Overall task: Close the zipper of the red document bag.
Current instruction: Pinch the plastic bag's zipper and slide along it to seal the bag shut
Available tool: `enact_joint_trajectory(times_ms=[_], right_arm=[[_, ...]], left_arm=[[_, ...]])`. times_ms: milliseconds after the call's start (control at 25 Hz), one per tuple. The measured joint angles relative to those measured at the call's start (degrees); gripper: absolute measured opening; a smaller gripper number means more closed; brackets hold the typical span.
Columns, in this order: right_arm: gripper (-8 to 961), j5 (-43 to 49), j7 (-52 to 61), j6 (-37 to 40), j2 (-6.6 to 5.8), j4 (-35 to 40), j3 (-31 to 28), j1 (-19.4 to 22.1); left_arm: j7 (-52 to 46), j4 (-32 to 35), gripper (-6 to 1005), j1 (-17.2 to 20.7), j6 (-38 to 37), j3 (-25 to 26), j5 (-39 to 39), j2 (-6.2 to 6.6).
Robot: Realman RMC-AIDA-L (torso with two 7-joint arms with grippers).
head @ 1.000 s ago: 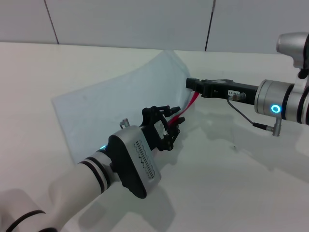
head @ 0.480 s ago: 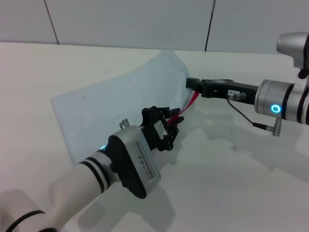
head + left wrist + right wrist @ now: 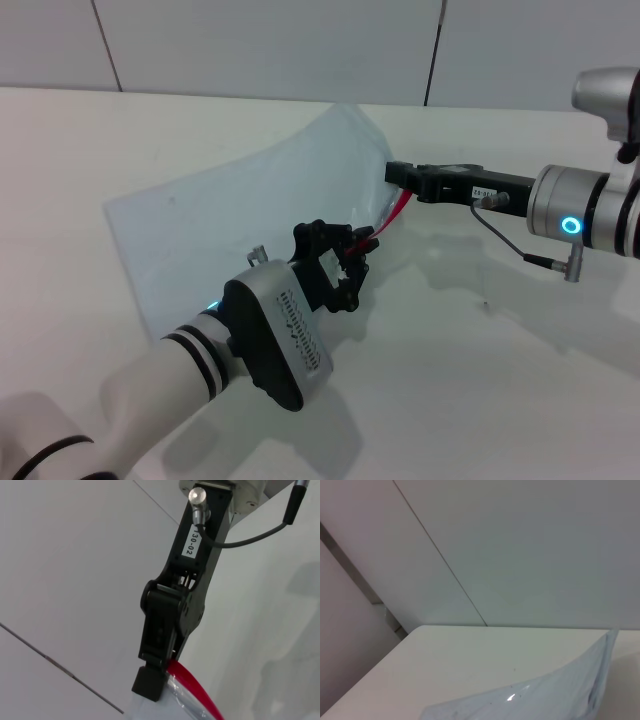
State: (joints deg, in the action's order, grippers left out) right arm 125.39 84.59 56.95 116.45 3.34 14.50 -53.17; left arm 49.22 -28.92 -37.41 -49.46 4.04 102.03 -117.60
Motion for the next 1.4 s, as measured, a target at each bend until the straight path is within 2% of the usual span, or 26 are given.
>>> enact_joint_trajectory(times_ms=[600, 1120, 1400], right_arm=[[61, -1.2, -1.1, 0.0, -0.1, 0.6, -0.6, 1.3], [61, -5.6, -1.2, 0.0, -0.35, 4.4, -0.7, 5.0], [62, -8.8, -0.1, 0.0, -0.54, 7.8, -0.9, 8.7]], left_arm=[[0.0, -0.1, 84, 0.7, -0.5, 0.0, 0.0, -0.07], [0.0, -0.1, 87, 1.1, -0.4, 0.0, 0.0, 0.0], [0.0, -0.1, 88, 1.5, -0.3, 0.0, 0.0, 0.1]])
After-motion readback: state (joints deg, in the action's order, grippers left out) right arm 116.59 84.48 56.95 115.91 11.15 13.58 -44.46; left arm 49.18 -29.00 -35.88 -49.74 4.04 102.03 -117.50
